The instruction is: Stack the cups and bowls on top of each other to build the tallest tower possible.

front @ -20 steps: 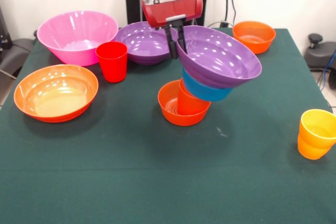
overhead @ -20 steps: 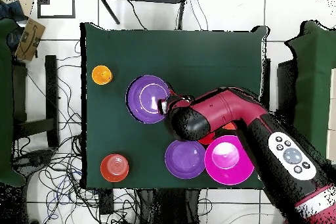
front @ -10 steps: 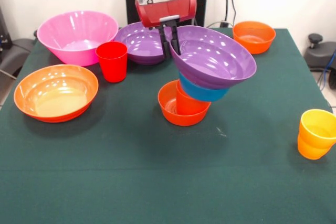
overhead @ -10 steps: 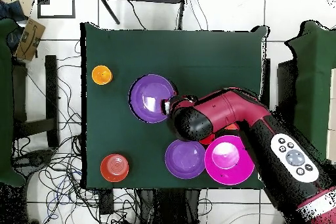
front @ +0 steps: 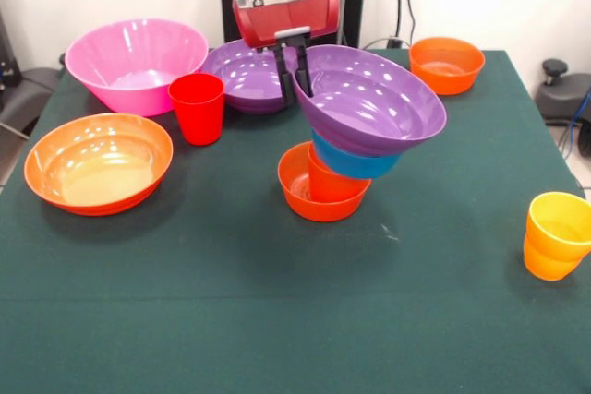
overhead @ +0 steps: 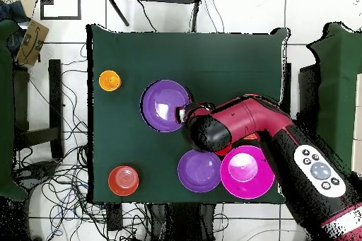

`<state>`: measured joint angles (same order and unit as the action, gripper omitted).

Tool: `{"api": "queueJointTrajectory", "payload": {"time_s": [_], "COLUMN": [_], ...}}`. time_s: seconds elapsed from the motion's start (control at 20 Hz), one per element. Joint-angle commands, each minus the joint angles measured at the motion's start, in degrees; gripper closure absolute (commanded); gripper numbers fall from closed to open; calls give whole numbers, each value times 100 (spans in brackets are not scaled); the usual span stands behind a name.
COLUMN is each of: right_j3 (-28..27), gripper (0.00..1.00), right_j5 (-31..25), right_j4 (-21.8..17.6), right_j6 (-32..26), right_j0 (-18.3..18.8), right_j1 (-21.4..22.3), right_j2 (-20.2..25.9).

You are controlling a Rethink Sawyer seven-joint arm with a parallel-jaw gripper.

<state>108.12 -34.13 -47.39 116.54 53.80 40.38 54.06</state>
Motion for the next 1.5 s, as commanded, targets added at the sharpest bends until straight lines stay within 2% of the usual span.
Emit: {"api": "queueJointTrajectory", "payload": {"time_s": [0.05, 0.95, 1.3, 1.35, 1.5], "right_j3": [-165, 37, 110, 126, 148], "gripper": [100, 100, 100, 0, 0], "right_j5": [-569, -526, -719, -727, -841], "right_j4": [-471, -516, -399, -384, -298], "right_j6": [-1730, -1820, -1872, -1901, -1941], "right_j0": [133, 308, 334, 351, 370], "right_j1": [-89, -110, -104, -112, -113], "right_j2": [-349, -255, -273, -253, -243]}}
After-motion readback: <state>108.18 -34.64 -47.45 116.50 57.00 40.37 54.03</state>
